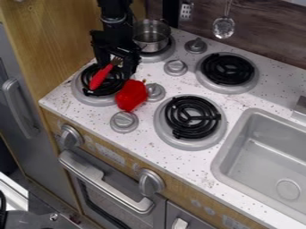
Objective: Move the red object to the bottom right burner
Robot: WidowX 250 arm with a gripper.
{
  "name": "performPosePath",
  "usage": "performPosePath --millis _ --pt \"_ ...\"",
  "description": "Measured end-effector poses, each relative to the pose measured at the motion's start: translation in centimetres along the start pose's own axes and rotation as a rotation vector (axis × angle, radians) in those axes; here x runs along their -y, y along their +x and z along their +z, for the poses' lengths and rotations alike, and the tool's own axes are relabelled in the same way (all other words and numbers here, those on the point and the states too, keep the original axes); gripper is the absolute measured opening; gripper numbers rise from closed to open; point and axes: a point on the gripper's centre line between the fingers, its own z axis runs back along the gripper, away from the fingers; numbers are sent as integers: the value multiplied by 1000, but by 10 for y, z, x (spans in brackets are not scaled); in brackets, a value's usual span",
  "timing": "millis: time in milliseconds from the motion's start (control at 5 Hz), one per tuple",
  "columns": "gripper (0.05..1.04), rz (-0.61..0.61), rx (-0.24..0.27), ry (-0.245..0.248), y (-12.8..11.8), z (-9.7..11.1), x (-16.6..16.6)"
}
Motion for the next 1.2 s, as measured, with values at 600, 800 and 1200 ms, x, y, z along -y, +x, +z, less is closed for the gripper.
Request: performPosePath --millis 600,800,1200 --pt "997 -16 -74 -52 -17 -27 25" --pt "997 -24 -74 -54 -16 -27 31" --pt "997 38 -108 -19 -5 -53 23"
